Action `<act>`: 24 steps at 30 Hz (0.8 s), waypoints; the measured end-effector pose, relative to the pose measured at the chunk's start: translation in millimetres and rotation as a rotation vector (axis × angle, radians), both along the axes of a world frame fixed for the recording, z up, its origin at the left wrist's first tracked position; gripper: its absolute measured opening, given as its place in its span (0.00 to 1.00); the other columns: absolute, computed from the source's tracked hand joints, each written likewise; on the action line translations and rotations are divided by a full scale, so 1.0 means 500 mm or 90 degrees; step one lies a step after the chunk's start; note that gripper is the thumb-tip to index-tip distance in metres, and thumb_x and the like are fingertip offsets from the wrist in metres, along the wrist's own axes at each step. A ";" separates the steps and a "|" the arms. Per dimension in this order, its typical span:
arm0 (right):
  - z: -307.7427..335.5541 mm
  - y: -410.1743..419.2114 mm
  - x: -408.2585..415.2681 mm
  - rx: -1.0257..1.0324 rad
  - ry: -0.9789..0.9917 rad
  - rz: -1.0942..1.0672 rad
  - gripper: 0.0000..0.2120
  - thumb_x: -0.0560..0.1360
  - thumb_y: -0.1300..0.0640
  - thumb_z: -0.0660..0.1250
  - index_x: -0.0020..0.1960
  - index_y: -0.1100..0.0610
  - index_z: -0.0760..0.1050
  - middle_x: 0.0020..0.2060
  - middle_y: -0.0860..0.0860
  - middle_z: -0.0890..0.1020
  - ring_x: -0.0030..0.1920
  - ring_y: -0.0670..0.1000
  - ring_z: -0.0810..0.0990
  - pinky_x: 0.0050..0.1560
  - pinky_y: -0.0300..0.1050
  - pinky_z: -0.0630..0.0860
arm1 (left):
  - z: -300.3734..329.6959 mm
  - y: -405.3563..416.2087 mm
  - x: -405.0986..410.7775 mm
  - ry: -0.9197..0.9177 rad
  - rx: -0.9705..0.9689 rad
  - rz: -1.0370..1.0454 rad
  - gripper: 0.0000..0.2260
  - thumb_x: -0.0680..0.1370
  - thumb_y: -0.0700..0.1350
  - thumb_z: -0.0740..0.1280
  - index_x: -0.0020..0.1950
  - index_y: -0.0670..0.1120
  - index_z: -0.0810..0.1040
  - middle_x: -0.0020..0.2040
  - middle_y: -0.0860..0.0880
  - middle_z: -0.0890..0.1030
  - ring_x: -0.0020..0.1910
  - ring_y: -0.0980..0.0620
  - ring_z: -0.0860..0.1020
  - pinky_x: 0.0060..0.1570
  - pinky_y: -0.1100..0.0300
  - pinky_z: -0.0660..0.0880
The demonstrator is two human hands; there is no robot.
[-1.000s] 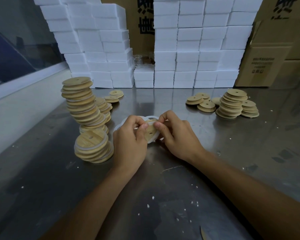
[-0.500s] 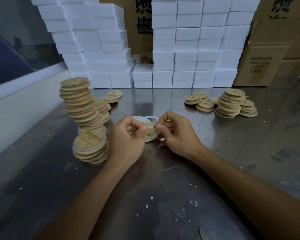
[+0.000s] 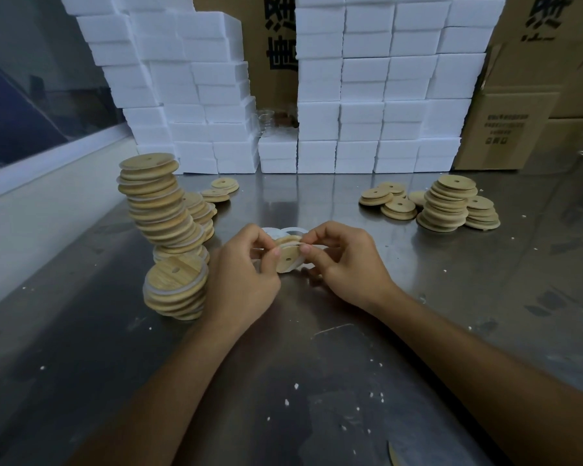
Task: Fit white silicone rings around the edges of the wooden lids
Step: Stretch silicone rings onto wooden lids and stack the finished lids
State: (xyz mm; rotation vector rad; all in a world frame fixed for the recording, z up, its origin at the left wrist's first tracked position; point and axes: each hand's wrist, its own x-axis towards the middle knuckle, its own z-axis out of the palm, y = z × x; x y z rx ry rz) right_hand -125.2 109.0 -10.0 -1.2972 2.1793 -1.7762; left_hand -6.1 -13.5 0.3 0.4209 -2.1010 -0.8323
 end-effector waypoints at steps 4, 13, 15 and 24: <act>0.001 0.002 0.008 0.019 0.107 0.011 0.02 0.76 0.60 0.71 0.47 0.54 0.80 0.45 0.47 0.85 0.43 0.44 0.84 0.43 0.39 0.81 | -0.005 0.005 0.003 0.002 -0.130 -0.016 0.06 0.75 0.42 0.71 0.47 0.52 0.76 0.43 0.53 0.82 0.44 0.56 0.80 0.42 0.65 0.76; 0.002 0.000 0.011 0.051 0.163 -0.016 0.03 0.75 0.63 0.71 0.46 0.56 0.80 0.41 0.47 0.84 0.39 0.44 0.82 0.43 0.39 0.79 | -0.001 0.007 -0.002 0.007 -0.113 -0.026 0.05 0.74 0.37 0.72 0.44 0.48 0.81 0.40 0.55 0.82 0.41 0.59 0.78 0.41 0.74 0.70; 0.001 -0.001 0.011 0.049 0.150 -0.019 0.04 0.75 0.64 0.71 0.45 0.56 0.80 0.36 0.43 0.81 0.37 0.45 0.82 0.42 0.44 0.80 | 0.001 0.005 -0.001 0.002 -0.120 -0.026 0.06 0.74 0.36 0.71 0.44 0.47 0.81 0.41 0.54 0.82 0.41 0.58 0.78 0.40 0.72 0.70; 0.003 -0.003 0.013 0.037 0.083 -0.034 0.09 0.74 0.63 0.73 0.41 0.49 0.80 0.35 0.44 0.84 0.36 0.46 0.84 0.39 0.43 0.82 | 0.005 -0.010 0.002 0.028 0.045 -0.059 0.16 0.72 0.36 0.74 0.38 0.58 0.79 0.39 0.61 0.82 0.43 0.61 0.81 0.44 0.60 0.79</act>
